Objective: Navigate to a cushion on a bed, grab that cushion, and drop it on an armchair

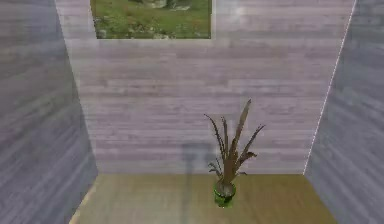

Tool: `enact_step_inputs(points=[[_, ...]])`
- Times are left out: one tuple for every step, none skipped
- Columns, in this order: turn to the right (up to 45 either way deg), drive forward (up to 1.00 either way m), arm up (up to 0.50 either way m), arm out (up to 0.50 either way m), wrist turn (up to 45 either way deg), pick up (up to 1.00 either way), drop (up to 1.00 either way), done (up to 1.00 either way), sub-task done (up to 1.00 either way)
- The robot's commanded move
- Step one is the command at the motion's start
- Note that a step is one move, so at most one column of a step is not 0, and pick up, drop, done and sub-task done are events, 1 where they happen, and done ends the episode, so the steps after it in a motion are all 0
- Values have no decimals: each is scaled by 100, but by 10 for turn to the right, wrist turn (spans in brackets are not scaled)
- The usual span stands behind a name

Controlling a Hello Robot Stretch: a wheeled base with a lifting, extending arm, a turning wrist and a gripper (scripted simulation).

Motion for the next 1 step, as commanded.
enact_step_inputs(points=[[450, 0, 0, 0, 0, 0, 0, 0, 0]])
